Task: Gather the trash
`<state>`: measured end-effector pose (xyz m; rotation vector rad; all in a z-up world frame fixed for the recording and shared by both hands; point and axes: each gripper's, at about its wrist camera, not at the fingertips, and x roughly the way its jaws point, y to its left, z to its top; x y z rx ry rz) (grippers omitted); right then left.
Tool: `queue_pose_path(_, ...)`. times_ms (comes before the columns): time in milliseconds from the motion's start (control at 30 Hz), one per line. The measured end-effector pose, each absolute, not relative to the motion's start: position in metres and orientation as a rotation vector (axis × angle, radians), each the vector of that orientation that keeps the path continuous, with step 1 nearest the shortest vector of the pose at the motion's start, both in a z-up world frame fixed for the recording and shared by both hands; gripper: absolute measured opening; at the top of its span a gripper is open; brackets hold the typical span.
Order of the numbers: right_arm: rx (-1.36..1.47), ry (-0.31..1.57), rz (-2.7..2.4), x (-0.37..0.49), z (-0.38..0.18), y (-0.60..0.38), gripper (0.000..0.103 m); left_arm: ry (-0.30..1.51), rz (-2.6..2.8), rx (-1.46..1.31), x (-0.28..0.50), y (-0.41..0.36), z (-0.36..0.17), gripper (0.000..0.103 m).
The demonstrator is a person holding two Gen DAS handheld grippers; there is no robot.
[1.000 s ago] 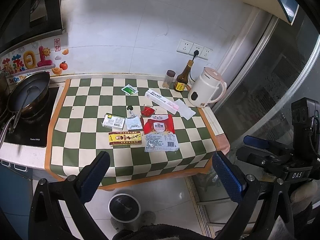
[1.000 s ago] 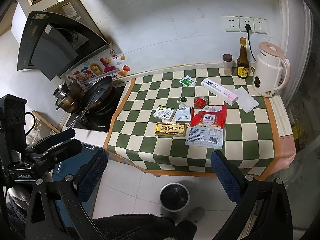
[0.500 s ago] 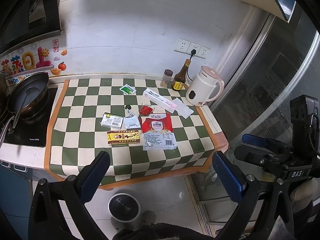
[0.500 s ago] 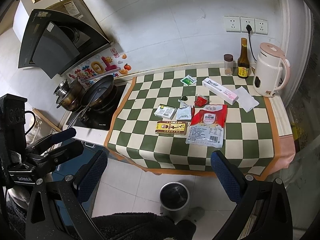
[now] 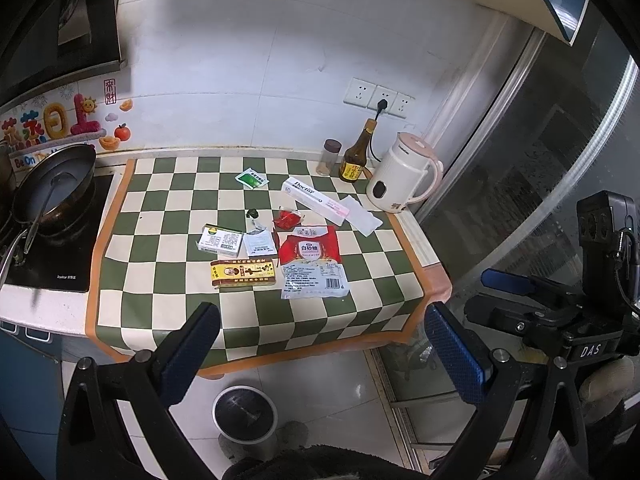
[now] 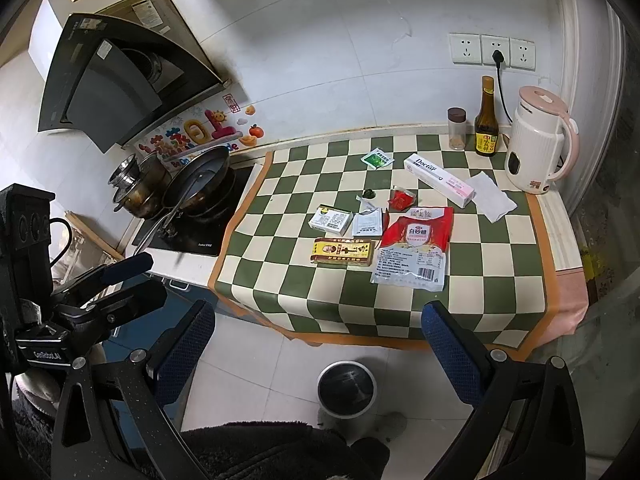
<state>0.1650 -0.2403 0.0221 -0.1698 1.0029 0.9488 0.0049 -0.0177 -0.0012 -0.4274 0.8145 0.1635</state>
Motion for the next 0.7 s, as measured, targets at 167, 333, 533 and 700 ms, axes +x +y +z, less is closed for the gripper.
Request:
queue_pose_path(167,-0.17,1.002,0.948,0.1626,0.0222,-0.2414,0.103,0.816,0.162,-0.429,0.0069,-0.021,0.0009,0.103)
queue_pose_path(333,-0.17,1.002,0.948,0.1633,0.0232,-0.2409,0.103,0.817,0.164,-0.43,0.0069,-0.0176,-0.0013,0.103)
queue_pose_path(533,-0.173,1.003,0.949,0.1628,0.0231,-0.241,0.103,0.816,0.161,-0.429,0.0081,-0.0223,0.0001,0.103)
queue_pose_path(700,-0.176,1.002,0.952,0.1597,0.0234,-0.2424,0.103,0.818,0.158,-0.43,0.0077,-0.0211,0.0023,0.103)
